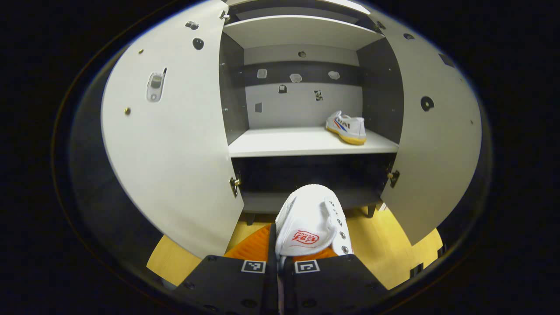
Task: Grab one shoe with the right hand and put it into the shoe cabinet, grab the other shoe with the left hand and put it into the shoe cabinet; then close the right door with the right hand and the left door with the left hand.
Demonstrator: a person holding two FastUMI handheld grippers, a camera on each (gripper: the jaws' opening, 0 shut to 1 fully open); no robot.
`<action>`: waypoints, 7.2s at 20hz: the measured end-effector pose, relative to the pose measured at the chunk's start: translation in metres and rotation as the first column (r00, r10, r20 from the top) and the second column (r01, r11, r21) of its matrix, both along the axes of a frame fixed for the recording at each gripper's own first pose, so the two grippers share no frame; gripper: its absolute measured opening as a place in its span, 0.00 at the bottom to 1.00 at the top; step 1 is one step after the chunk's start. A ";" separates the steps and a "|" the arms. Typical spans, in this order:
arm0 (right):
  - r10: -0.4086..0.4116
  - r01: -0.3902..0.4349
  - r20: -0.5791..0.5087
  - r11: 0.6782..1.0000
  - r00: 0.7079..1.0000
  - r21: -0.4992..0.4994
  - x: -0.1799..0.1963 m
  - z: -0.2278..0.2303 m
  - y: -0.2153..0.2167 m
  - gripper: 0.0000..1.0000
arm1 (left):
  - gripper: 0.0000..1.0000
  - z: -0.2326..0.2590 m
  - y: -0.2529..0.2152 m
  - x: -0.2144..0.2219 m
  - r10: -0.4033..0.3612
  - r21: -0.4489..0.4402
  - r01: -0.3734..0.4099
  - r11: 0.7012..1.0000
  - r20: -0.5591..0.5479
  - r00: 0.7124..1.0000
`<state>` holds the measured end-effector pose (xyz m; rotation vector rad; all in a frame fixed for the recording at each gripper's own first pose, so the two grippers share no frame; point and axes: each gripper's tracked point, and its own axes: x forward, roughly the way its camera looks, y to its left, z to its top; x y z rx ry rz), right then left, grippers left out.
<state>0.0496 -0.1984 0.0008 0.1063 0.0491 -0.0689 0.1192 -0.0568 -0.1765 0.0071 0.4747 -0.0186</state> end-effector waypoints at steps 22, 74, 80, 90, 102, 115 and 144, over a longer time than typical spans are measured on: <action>0.001 0.002 -0.049 0.998 0.999 0.057 0.048 -0.047 -0.060 0.98 | 0.10 0.081 0.001 0.309 0.114 0.137 -0.114 0.984 0.010 0.993; 0.039 -0.039 0.009 0.999 0.999 -0.025 0.053 0.004 0.000 0.97 | 0.96 0.175 0.011 -0.057 -0.006 -0.018 0.015 1.000 0.391 0.921; -0.016 0.016 0.010 0.998 1.000 -0.053 0.048 0.004 0.015 0.88 | 0.96 0.176 0.049 -0.083 -0.003 -0.016 0.011 1.000 0.403 0.915; 0.054 -0.054 0.014 0.998 0.998 -0.020 0.045 0.005 0.116 0.89 | 0.96 0.167 0.136 -0.110 0.068 -0.021 -0.065 0.998 0.387 0.919; 0.241 -0.242 0.063 0.970 0.968 0.004 0.015 0.028 0.241 0.98 | 0.96 0.175 0.221 -0.093 0.141 -0.038 -0.137 0.990 0.394 0.908; 0.174 -0.173 0.013 0.985 0.985 -0.025 -0.010 0.015 0.200 0.98 | 0.97 0.181 0.280 -0.013 0.142 0.023 -0.168 0.986 0.424 0.894; 0.171 -0.171 -0.002 0.985 0.985 0.025 -0.016 0.008 0.113 0.98 | 0.99 0.170 0.042 -0.024 -0.020 -0.070 0.051 0.996 0.379 0.925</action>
